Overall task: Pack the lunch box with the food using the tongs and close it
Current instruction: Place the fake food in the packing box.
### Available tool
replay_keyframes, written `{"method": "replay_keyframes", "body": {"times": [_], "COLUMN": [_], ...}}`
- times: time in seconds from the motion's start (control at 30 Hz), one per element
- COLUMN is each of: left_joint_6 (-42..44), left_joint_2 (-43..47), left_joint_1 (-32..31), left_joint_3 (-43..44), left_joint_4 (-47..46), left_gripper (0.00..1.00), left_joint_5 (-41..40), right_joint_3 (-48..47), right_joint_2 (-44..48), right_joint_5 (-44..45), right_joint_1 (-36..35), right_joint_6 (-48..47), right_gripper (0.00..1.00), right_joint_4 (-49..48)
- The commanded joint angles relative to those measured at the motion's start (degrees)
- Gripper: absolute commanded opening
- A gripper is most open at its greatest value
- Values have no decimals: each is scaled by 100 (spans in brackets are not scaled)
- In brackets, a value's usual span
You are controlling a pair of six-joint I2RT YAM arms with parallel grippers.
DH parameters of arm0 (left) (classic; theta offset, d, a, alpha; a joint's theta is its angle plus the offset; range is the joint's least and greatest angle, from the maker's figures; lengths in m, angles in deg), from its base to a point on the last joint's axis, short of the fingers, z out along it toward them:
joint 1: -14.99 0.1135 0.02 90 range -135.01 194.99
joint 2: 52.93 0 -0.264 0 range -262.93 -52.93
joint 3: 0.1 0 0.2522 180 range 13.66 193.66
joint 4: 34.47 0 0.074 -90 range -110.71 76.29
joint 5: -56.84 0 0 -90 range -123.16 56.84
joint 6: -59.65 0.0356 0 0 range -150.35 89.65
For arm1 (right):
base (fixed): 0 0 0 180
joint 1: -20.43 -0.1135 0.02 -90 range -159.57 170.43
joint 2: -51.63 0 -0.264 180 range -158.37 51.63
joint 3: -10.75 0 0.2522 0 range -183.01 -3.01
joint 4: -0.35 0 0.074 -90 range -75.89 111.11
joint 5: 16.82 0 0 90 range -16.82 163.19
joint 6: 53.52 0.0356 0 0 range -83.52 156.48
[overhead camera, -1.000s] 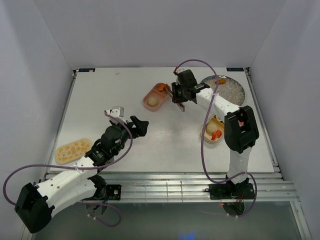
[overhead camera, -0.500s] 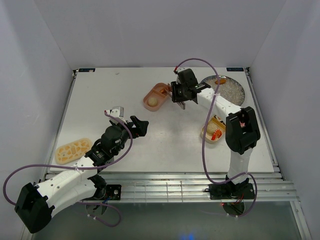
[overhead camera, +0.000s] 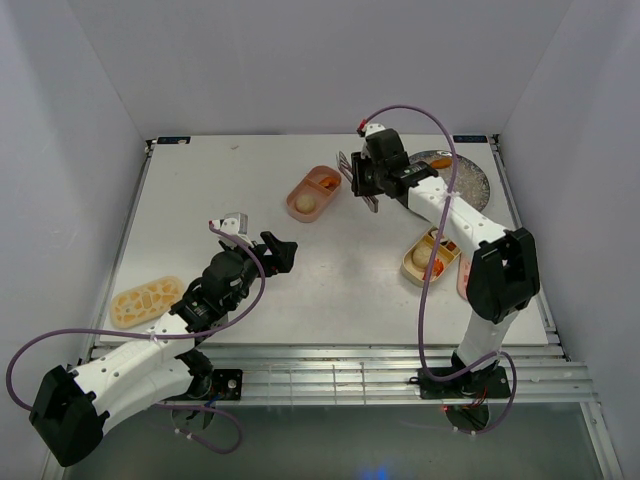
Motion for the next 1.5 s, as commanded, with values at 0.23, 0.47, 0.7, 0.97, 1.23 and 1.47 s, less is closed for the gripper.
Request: {"method": "replay_keyframes", "body": {"times": [0.23, 0.47, 0.7, 0.97, 1.23, 1.47], "left_joint_6": [-8, 1, -8, 1, -8, -8], "left_joint_2": [64, 64, 55, 38, 20, -15], "left_joint_1": [-17, -17, -25, -25, -17, -25], "left_joint_3": [-36, -27, -18, -27, -18, -1], "left_joint_4": [12, 12, 12, 12, 12, 4], "left_gripper": [98, 98, 98, 98, 98, 98], "left_joint_5": [-44, -35, -18, -35, -18, 0], "right_joint_3": [-241, -321, -435, -742, -708, -541], "right_joint_2": [-343, -474, -527, -651, -581, -589], "right_joint_5": [-314, -490, -490, -517, -525, -701], "right_joint_1": [5, -4, -4, -4, -4, -4], "right_joint_6": [-230, -318, -335, -336, -344, -336], "right_gripper": [35, 33, 33, 31, 31, 29], "right_joint_4": [468, 609, 670, 802, 925, 846]}}
